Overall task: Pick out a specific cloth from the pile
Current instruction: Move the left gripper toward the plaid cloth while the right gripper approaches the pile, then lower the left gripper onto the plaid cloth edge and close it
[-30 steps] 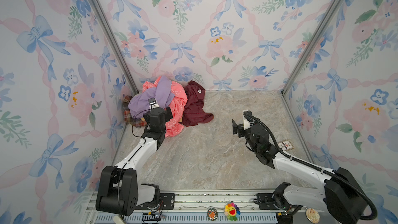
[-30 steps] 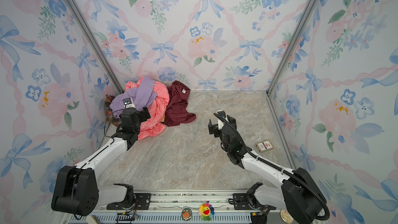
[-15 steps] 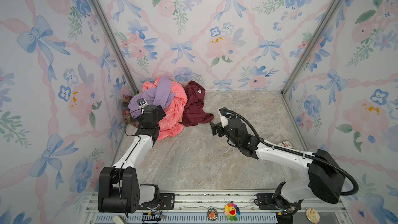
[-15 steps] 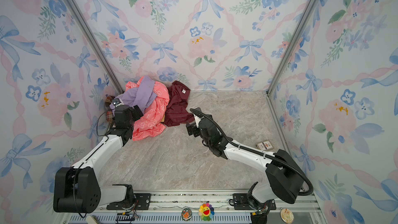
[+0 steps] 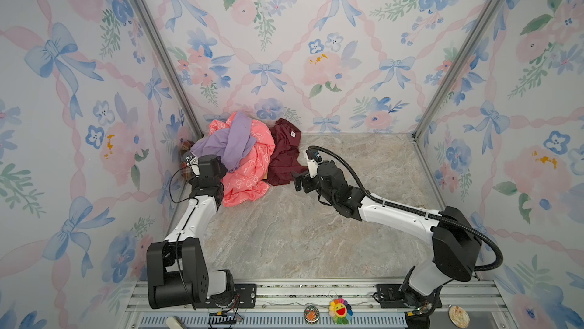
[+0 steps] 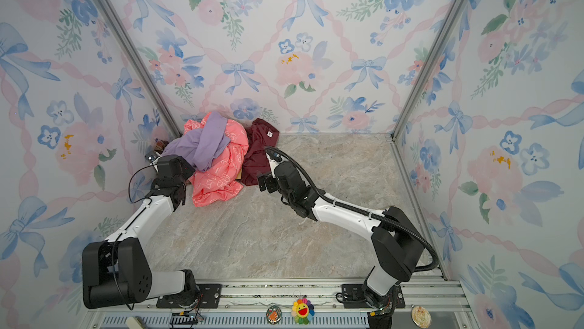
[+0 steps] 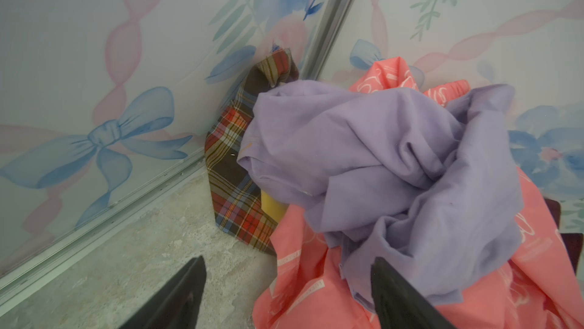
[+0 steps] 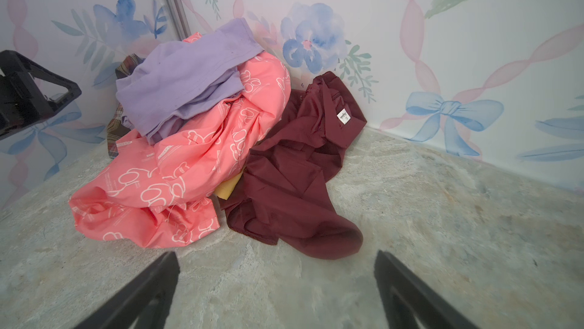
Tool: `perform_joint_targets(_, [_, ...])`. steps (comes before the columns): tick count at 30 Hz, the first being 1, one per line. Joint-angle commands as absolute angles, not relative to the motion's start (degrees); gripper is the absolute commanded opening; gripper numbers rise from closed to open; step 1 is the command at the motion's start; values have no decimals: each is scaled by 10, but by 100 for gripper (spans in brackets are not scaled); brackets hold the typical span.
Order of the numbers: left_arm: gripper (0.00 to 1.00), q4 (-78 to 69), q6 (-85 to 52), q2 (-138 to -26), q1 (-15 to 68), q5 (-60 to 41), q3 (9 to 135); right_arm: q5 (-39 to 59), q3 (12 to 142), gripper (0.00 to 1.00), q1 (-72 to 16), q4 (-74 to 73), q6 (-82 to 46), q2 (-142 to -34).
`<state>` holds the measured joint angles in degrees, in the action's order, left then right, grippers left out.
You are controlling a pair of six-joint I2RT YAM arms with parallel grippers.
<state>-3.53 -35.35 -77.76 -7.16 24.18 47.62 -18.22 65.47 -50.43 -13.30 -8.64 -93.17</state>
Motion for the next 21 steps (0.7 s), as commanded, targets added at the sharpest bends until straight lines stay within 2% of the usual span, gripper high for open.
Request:
perform_joint_targets(1, [81,6,-387,-815,-91,275,488,-186,671,99,-510,-110,-105,-937])
perform_joint_targets(12, [74,7,-428,-906,-152,220,499,-166,700,99,-517,-75,-103,-945])
perform_joint_targets(21, [68,3,-437,-960,-160,178,520,-45,750,99,-552,-34,-3,-996])
